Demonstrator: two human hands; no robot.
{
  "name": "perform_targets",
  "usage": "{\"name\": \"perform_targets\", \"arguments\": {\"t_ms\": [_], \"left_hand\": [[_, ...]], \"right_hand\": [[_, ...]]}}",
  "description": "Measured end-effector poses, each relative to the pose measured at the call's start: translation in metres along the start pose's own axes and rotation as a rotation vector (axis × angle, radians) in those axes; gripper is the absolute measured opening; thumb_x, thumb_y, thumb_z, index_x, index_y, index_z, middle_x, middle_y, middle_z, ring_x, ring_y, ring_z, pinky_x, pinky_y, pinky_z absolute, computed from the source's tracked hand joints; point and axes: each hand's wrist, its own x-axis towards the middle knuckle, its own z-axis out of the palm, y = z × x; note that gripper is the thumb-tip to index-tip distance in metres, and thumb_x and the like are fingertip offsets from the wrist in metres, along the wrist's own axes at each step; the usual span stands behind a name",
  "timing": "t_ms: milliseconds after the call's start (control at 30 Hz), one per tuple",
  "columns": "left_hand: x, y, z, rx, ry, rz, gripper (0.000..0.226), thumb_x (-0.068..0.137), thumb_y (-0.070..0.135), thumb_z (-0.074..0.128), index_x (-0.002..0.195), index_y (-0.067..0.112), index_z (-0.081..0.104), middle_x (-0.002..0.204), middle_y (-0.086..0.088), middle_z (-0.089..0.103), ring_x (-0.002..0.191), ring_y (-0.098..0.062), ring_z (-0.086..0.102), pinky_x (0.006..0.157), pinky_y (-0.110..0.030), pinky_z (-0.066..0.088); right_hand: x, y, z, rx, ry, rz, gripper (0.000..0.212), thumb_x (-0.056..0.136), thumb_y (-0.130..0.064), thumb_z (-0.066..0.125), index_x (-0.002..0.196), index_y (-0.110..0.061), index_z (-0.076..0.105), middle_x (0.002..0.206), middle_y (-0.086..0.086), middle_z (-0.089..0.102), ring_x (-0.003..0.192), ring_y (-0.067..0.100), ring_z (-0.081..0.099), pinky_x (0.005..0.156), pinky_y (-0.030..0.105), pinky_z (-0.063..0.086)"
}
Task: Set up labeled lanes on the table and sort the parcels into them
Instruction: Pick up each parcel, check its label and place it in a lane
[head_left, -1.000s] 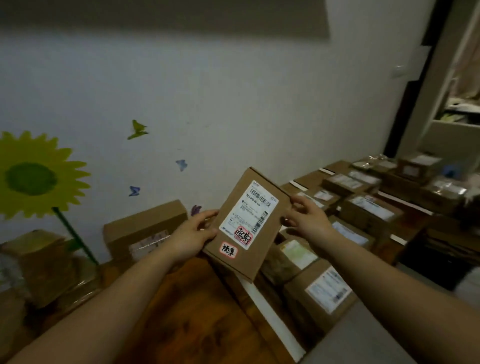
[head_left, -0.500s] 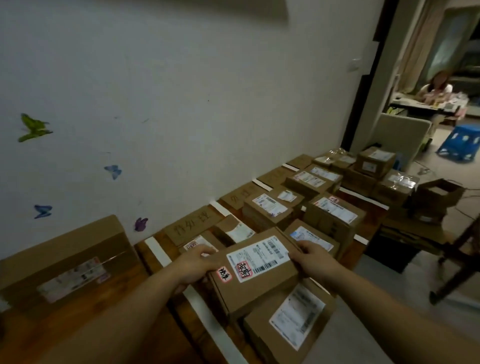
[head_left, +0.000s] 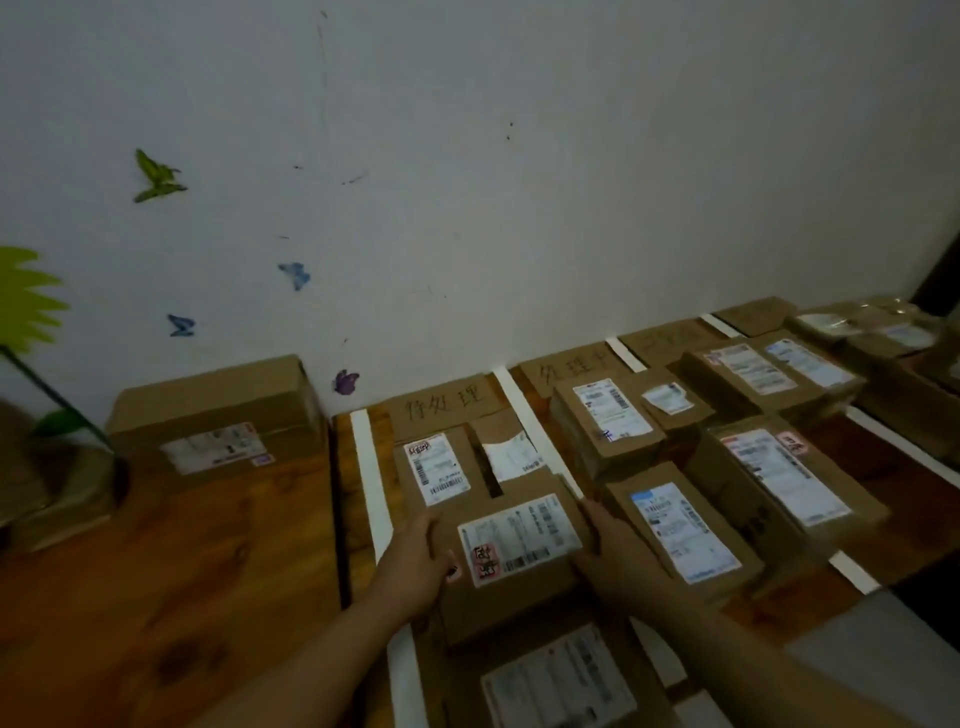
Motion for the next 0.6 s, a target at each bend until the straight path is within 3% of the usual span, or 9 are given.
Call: {"name": "perform_targets", "arguments": {"t_ms": [133, 233, 333, 400, 500, 600], "left_hand": [[-0.006, 0.013, -0.008, 0.011, -0.032, 0.014, 0.052, 0.088, 0.026, 0.062, 0.136, 0.025, 0.042, 0.137, 0.001, 0.043, 0.119, -0.015, 0.05, 0.097, -0.031, 0.049], [-0.012, 0.014, -0.037, 0.048, -0.001, 0.007, 0.052, 0.088, 0.033, 0.062, 0.136, 0.029, 0.042, 0.138, 0.015, 0.036, 0.127, -0.011, 0.041, 0.105, -0.028, 0.037], [-0.027, -0.007, -0.082, 0.121, 0.069, -0.111, 0.058, 0.089, 0.035, 0.06, 0.142, 0.026, 0.037, 0.15, 0.002, 0.031, 0.136, -0.019, 0.034, 0.112, -0.041, 0.033], [-0.044, -0.033, -0.121, 0.211, 0.087, -0.18, 0.062, 0.091, 0.04, 0.056, 0.146, 0.026, 0.031, 0.156, -0.002, 0.021, 0.144, -0.025, 0.018, 0.117, -0.046, 0.022], [-0.076, -0.081, -0.187, 0.322, 0.144, -0.276, 0.064, 0.092, 0.046, 0.052, 0.147, 0.023, 0.028, 0.158, -0.005, 0.016, 0.147, -0.028, 0.006, 0.119, -0.042, 0.011], [-0.116, -0.136, -0.252, 0.35, 0.254, -0.331, 0.065, 0.091, 0.047, 0.054, 0.145, 0.018, 0.034, 0.155, -0.01, 0.026, 0.144, -0.028, 0.018, 0.118, -0.036, 0.014]], "right_hand": [[0.006, 0.007, -0.001, -0.052, 0.006, -0.018, 0.042, 0.092, -0.028, 0.057, 0.132, -0.029, 0.042, 0.129, -0.004, 0.052, 0.113, 0.009, 0.049, 0.094, 0.027, 0.044], [0.016, -0.013, -0.005, -0.189, 0.056, -0.037, 0.05, 0.09, -0.037, 0.059, 0.135, -0.029, 0.04, 0.134, -0.001, 0.048, 0.12, 0.014, 0.048, 0.096, 0.03, 0.044], [0.022, -0.055, 0.008, -0.197, 0.018, -0.126, 0.054, 0.089, -0.04, 0.058, 0.139, -0.029, 0.04, 0.143, 0.001, 0.042, 0.129, 0.019, 0.044, 0.104, 0.04, 0.043], [0.021, -0.089, 0.024, -0.194, -0.04, -0.251, 0.047, 0.087, -0.05, 0.052, 0.131, -0.033, 0.048, 0.135, -0.003, 0.05, 0.123, 0.018, 0.05, 0.102, 0.042, 0.042], [0.011, -0.149, 0.058, -0.187, -0.2, -0.39, 0.046, 0.093, -0.042, 0.052, 0.135, -0.027, 0.045, 0.128, -0.004, 0.045, 0.124, 0.02, 0.047, 0.098, 0.031, 0.038], [-0.001, -0.209, 0.1, -0.231, -0.287, -0.484, 0.051, 0.092, -0.042, 0.055, 0.14, -0.027, 0.042, 0.14, -0.001, 0.043, 0.126, 0.02, 0.045, 0.102, 0.032, 0.038]]}}
